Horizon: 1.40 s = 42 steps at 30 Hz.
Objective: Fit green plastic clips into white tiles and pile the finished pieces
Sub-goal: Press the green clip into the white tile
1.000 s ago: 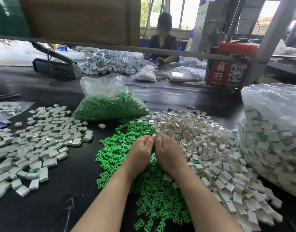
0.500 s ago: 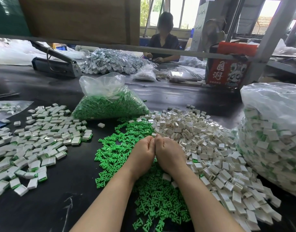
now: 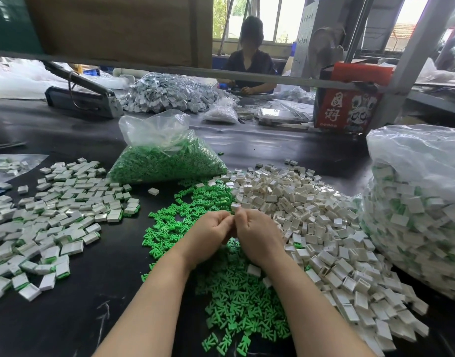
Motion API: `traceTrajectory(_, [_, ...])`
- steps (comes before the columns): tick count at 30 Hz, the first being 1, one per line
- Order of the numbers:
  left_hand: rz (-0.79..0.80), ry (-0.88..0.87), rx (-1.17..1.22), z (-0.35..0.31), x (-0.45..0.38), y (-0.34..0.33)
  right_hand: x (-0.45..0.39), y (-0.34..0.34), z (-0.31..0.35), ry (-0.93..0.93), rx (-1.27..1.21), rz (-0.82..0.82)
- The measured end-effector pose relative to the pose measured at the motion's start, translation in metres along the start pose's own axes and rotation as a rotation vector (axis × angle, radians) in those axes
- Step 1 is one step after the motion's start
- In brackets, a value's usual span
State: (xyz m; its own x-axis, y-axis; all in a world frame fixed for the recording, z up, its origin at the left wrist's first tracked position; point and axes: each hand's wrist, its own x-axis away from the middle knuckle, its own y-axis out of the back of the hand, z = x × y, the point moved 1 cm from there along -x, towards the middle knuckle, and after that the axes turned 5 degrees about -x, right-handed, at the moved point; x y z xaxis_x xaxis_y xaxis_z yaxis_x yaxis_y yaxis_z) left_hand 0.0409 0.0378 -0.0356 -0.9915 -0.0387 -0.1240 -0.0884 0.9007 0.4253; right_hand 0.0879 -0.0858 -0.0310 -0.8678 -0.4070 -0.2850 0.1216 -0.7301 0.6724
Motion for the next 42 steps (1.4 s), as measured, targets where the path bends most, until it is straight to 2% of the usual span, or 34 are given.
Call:
traceTrajectory(3, [0.055,0.038,0.12,0.0,0.001,0.003,0.0,0.0,0.0,0.01,-0.076,0.021])
traceTrajectory(7, [0.1,0.065,0.219,0.002,0.001,0.004,0.0,0.003,-0.001,-0.032,-0.3,0.091])
traceTrajectory(10, [0.075,0.063,0.281,0.002,0.001,0.001,-0.002,0.006,-0.003,-0.06,-0.449,0.107])
traceTrajectory(16, [-0.001,0.012,0.306,-0.001,0.003,-0.004,-0.003,0.007,-0.004,-0.079,-0.497,0.086])
traceTrajectory(24, [-0.02,-0.028,0.195,-0.003,0.001,-0.004,-0.004,0.007,-0.008,-0.009,-0.355,0.079])
traceTrajectory(31, [-0.015,-0.061,0.134,0.001,-0.001,-0.009,-0.001,0.004,-0.003,0.042,-0.006,0.144])
traceTrajectory(42, [-0.102,-0.1,-0.029,-0.007,0.002,-0.014,-0.003,0.003,-0.003,-0.024,0.06,0.102])
